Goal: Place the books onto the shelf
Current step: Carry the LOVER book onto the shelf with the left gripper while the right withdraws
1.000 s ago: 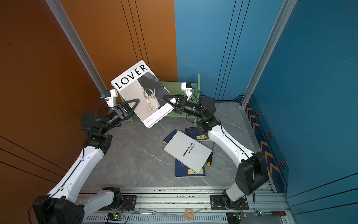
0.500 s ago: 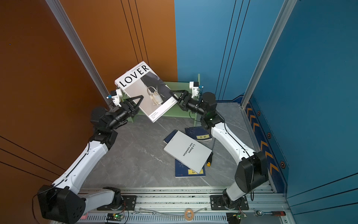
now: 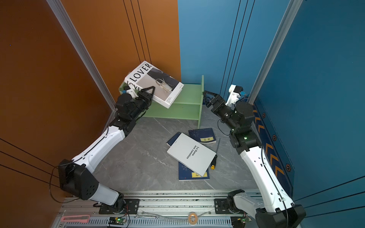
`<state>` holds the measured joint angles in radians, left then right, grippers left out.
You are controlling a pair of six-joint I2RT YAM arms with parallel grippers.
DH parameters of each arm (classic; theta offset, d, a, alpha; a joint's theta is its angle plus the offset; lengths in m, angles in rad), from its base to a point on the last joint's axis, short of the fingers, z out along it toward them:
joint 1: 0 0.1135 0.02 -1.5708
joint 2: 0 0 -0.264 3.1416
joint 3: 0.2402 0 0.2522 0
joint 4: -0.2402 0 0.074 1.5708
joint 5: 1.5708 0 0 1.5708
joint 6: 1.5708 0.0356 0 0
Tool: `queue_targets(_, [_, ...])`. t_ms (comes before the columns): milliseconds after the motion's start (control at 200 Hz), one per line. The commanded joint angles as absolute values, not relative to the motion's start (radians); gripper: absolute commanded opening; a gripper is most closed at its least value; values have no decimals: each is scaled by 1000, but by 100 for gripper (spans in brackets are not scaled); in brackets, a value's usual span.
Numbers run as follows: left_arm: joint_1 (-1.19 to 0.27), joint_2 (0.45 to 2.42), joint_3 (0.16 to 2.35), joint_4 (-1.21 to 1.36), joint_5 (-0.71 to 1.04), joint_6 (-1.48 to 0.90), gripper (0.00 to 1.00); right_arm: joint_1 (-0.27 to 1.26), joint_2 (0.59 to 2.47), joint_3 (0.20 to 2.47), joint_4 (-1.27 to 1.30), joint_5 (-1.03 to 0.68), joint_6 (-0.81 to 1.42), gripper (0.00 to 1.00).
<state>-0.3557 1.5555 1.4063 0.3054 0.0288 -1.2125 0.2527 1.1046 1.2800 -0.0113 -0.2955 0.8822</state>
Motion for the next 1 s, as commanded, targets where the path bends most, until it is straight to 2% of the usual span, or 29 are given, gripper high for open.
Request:
queue_targets(0, [-410, 1628, 1481, 352, -162, -1200, 33, 235, 1062, 1258, -158, -203, 788, 91])
queue_targets(376, [-572, 1895, 1611, 554, -464, -1241, 31, 186, 927, 1207, -278, -163, 749, 91])
queue_targets(581, [-628, 1979, 1688, 556, -542, -1244, 31, 165, 898, 1192, -311, -168, 744, 91])
queue_targets(871, [-659, 2061, 1762, 552, -548, -1282, 32, 126, 870, 1163, -342, -191, 751, 92])
queue_targets(926, [-663, 2066, 1771, 542, -544, -1290, 35, 114, 862, 1155, -346, -197, 754, 92])
queue_targets(996, [-667, 2067, 1783, 517, -539, -1293, 46, 100, 850, 1145, -348, -202, 760, 92])
